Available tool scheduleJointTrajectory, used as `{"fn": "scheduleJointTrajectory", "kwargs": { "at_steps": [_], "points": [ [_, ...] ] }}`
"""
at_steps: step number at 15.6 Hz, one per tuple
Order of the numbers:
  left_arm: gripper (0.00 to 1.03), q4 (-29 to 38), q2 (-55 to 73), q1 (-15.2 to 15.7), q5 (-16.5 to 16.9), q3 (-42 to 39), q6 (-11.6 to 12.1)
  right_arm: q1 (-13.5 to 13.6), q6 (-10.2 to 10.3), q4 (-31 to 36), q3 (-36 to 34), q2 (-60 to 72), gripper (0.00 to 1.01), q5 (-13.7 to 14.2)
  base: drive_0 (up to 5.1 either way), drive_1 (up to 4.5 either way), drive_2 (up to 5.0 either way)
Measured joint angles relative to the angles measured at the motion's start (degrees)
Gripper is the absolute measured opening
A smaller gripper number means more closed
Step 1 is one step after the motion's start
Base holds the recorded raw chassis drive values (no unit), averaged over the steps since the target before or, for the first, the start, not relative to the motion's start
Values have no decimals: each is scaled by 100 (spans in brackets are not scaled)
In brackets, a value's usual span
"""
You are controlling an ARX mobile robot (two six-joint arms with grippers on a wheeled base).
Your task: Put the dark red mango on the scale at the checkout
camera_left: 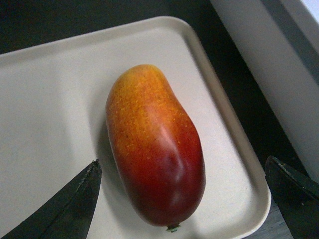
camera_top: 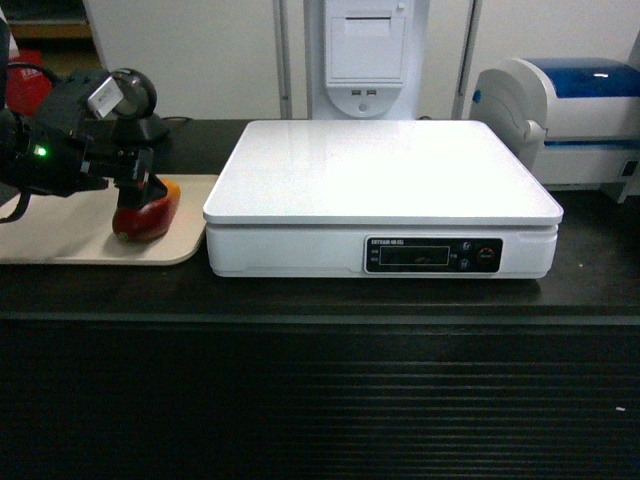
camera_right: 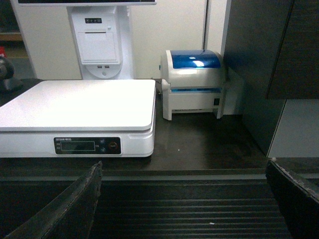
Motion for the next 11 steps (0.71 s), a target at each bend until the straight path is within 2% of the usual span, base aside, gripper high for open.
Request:
{"fn": "scheduleJointTrajectory", "kwargs": {
  "at_steps": [5, 11],
  "points": [
    [98, -542, 520, -2, -133, 627, 278, 0, 0, 0, 0, 0, 98, 0, 0, 0, 0],
    [98, -984, 1084, 7, -284, 1255, 273, 0, 0, 0, 0, 0, 98, 0, 0, 0, 0]
  ]
}}
